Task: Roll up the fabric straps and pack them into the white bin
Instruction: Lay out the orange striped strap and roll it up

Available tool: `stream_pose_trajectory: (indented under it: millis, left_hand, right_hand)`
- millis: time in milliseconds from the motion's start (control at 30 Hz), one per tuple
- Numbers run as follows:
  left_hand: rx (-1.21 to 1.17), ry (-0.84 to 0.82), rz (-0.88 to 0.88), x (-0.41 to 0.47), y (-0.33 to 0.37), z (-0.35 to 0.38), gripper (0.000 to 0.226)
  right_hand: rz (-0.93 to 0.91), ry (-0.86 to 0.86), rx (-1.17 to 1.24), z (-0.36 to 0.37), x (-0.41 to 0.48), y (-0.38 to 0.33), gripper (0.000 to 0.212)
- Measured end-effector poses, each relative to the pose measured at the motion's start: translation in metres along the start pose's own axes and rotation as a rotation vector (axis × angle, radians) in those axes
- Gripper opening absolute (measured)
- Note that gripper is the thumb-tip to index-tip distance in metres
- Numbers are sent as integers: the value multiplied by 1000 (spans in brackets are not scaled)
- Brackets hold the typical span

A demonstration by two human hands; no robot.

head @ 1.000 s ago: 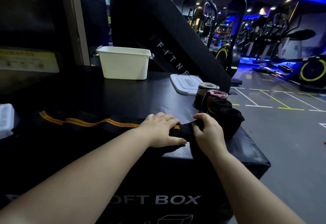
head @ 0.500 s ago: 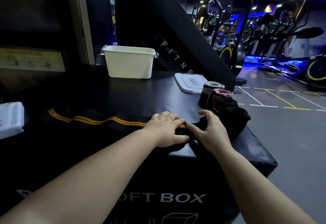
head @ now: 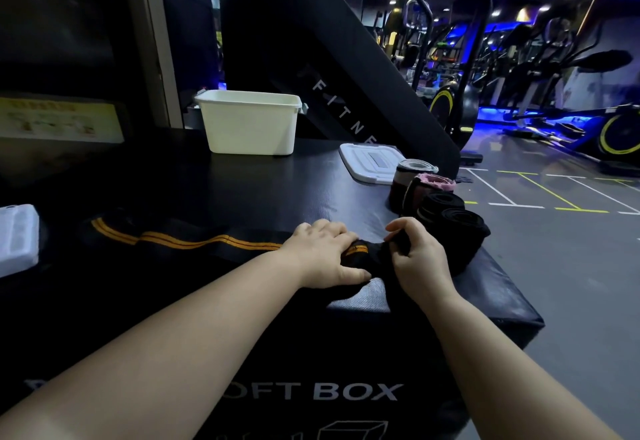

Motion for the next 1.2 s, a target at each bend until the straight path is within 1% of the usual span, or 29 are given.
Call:
stream_pose_trajectory:
  millis: [100, 200, 267, 300, 400, 500, 633, 700, 767, 833, 1000, 1100, 1200]
  left_hand:
    - [4, -16, 10, -3, 0, 1, 79]
    - [42, -89, 28, -9, -2, -1, 83]
    - [47, -137, 34, -13, -5, 0, 79]
    - [43, -147, 36, -15, -6, 1, 77]
    - [45, -149, 40, -16, -6, 3, 76]
    - [65, -130, 29, -15, -5, 4, 79]
    - [43, -73, 20, -17, -5, 5, 76]
    - [-6, -46, 7, -17, -7, 3, 69]
    - [-61, -32, -13, -17, -11, 1, 58]
    - [-34, -29, -19, -17, -11, 1, 53]
    - [34, -17, -88, -21, -18, 0, 60]
    - [44, -13, -109, -29, -26, -2, 63]
    - [37, -25, -146, -42, -42, -5, 60]
  right_hand:
    - [6, -7, 11, 2, 0, 2, 39]
    - [-17, -47, -15, 6, 1, 1, 39]
    - [-11, -86, -34, 7, 2, 1, 37]
    - [0, -104, -36, 7, 2, 1, 34]
    - [4, -146, -50, 11, 2, -1, 12]
    - [-1, -171, -142, 14, 2, -2, 22]
    - [38, -196, -169, 16, 3, -3, 23]
    - [56, -216, -167, 18, 3, -4, 23]
    - [89, -235, -167, 21, 3, -3, 25]
    - [132, -241, -184, 23, 4, -2, 26]
    - [213, -257, -203, 24, 5, -4, 33]
    - [216, -278, -236, 22, 5, -6, 34]
    - [192, -294, -301, 19, 6, -11, 35]
Point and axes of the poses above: each hand's wrist, its own x-axis towards the middle knuckle, its own z-axis out of the palm, y = z × x, the point moved 8 cm from there along x, towards the middle knuckle
